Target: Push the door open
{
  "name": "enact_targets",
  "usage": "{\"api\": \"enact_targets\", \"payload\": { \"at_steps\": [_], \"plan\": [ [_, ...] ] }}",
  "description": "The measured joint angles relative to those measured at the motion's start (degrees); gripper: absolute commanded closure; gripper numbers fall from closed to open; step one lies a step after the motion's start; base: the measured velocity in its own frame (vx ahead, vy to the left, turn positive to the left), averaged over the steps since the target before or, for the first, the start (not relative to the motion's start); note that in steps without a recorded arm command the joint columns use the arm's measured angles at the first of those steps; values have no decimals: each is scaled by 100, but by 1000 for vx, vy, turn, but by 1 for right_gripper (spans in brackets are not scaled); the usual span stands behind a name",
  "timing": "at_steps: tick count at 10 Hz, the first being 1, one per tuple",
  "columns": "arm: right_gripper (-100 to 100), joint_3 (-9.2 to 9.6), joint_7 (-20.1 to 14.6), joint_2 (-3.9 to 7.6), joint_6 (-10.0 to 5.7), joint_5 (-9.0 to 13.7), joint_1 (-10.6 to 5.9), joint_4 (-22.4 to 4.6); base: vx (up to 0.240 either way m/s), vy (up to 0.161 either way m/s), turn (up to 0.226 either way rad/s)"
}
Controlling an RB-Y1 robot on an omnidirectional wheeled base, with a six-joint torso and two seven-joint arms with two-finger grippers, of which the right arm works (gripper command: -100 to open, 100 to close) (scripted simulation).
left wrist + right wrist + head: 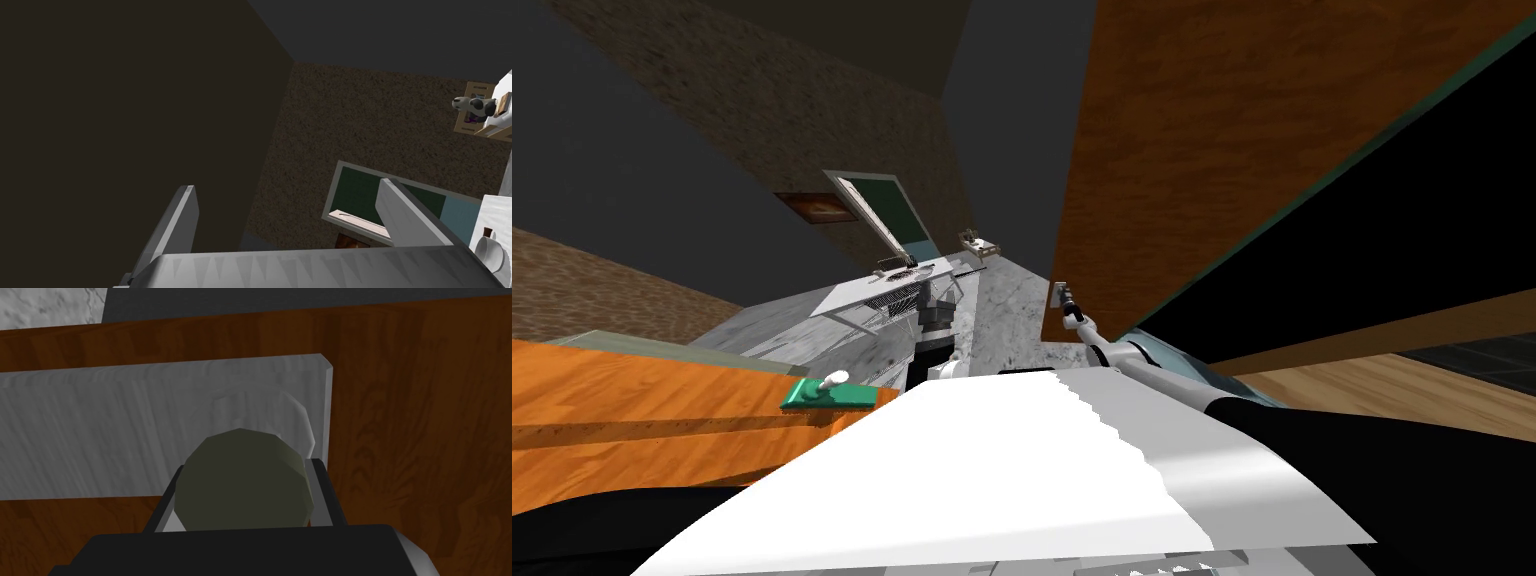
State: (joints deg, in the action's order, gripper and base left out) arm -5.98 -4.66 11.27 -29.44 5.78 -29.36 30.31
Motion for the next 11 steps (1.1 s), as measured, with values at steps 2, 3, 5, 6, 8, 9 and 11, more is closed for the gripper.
{"api": "enact_targets", "payload": {
  "at_steps": [2, 3, 5, 6, 8, 9, 11],
  "plan": [
    [100, -96, 43, 38, 72, 33, 162, 218, 176, 107, -76],
    [100, -173, 91, 45, 41, 58, 144, 146, 187, 119, -61],
    [100, -285, 121, 123, 28, 102, 180, 142, 183, 122, -67],
    [100, -343, 134, 157, 30, 124, 192, 136, 180, 107, -47],
    [100, -470, 191, 201, -18, 167, 225, 125, 181, 110, -70],
    [100, -527, 229, 213, 35, 187, 274, 206, 169, 119, -60],
    [100, -623, 234, 311, -53, 226, 188, 0, 162, 107, -61]
  ]
}}
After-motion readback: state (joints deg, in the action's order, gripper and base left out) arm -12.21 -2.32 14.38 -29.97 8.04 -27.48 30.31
